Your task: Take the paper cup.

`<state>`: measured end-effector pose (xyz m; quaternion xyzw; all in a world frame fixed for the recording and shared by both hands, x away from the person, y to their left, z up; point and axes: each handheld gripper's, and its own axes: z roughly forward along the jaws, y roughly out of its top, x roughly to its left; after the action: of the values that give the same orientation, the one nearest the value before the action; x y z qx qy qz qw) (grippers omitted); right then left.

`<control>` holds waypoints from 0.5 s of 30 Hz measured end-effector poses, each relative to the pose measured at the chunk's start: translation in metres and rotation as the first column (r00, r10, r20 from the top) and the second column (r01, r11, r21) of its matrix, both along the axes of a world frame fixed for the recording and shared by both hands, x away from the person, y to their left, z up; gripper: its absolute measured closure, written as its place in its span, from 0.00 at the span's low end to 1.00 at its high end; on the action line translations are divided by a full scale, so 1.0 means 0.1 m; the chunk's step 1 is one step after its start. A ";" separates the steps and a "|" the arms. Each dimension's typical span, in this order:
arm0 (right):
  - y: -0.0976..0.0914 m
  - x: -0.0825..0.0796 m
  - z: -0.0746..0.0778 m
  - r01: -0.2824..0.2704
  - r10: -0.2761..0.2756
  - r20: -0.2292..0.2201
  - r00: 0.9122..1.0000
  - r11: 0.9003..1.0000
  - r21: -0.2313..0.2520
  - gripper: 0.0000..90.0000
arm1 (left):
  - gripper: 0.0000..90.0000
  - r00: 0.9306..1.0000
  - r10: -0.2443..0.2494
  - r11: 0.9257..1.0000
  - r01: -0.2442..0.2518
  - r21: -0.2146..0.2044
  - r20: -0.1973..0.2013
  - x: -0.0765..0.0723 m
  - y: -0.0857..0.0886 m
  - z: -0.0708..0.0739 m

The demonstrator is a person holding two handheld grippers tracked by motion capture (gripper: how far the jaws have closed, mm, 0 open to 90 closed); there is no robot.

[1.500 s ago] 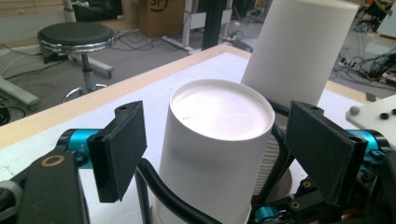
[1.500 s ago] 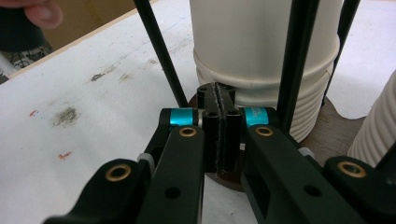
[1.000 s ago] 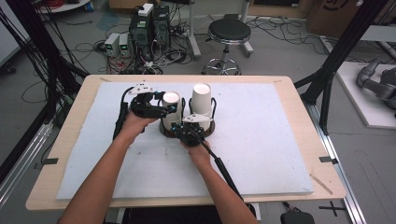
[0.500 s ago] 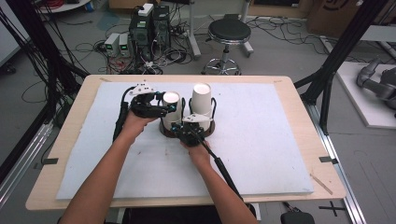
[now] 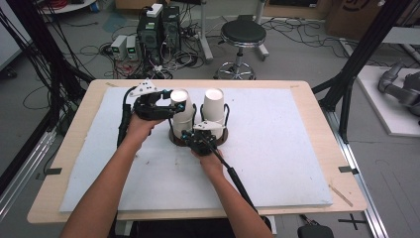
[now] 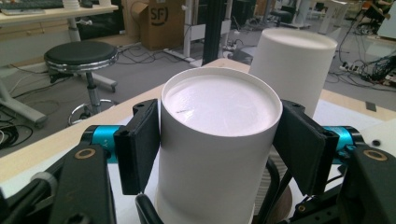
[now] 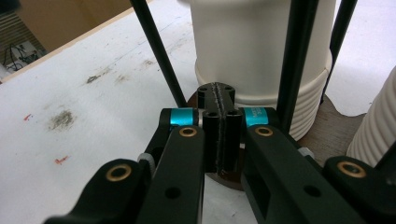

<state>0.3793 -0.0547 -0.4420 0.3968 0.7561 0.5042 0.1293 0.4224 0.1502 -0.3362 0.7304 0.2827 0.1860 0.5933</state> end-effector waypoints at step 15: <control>-0.28 -0.16 0.25 -0.248 0.250 0.063 0.966 0.968 -0.033 0.82 | 0.38 1.000 0.014 0.998 -0.013 -0.065 0.001 -0.26 0.11 0.34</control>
<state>0.3634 -0.0830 -0.4173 0.2801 0.8014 0.5199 0.0949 0.3961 0.1615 -0.3024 0.7086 0.2932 0.1810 0.6157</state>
